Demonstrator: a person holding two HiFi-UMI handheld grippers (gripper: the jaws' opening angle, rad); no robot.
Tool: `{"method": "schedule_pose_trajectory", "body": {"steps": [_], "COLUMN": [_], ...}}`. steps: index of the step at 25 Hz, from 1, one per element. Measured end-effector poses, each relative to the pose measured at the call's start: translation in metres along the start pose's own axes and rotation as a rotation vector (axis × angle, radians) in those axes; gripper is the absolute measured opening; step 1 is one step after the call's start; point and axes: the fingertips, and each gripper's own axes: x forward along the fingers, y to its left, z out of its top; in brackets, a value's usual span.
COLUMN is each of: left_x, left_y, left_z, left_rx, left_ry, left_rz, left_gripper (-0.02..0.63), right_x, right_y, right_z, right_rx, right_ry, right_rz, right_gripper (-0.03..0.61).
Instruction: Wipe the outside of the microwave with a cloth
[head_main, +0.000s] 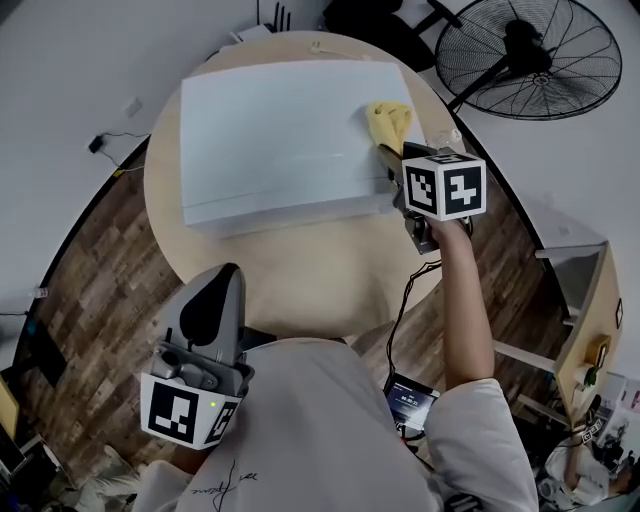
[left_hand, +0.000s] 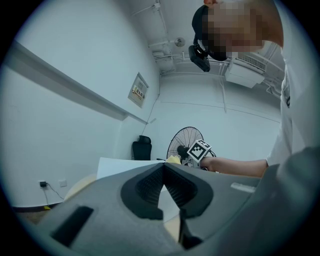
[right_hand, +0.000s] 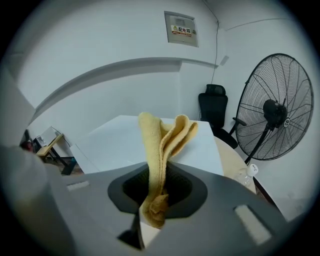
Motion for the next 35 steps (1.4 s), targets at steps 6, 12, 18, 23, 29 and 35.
{"method": "schedule_pose_trajectory", "body": {"steps": [6,12,18,23,29,35], "left_x": [-0.002,-0.018,-0.024,-0.032,-0.042,-0.054], "left_y": [0.002,0.022,0.036,0.047,0.057,0.066], "left_z": [0.004,0.009,0.015,0.015,0.014,0.016], "left_rx": [-0.007,-0.031,-0.032,-0.036,-0.036,-0.036], "left_ry": [-0.016,-0.035,-0.052,-0.054,-0.051,-0.057], "left_rz": [0.001,-0.003,0.003,0.007,0.004,0.002], "left_gripper": [-0.008,-0.008,-0.008,-0.008,-0.008,-0.008], "right_x": [0.008,0.02,0.031,0.037,0.046,0.054], "right_y": [0.028,0.073,0.108,0.136,0.169,0.211], "right_z": [0.005,0.014,0.021,0.024,0.027,0.032], "right_rx": [-0.003,-0.009,-0.005,-0.008,-0.013,-0.016], "right_ry": [0.01,0.009,0.004,-0.001,-0.001,-0.003], "right_rz": [0.035,0.064,0.103,0.133,0.172,0.226], "right_gripper": [0.066,0.066,0.066,0.066,0.066,0.066]}}
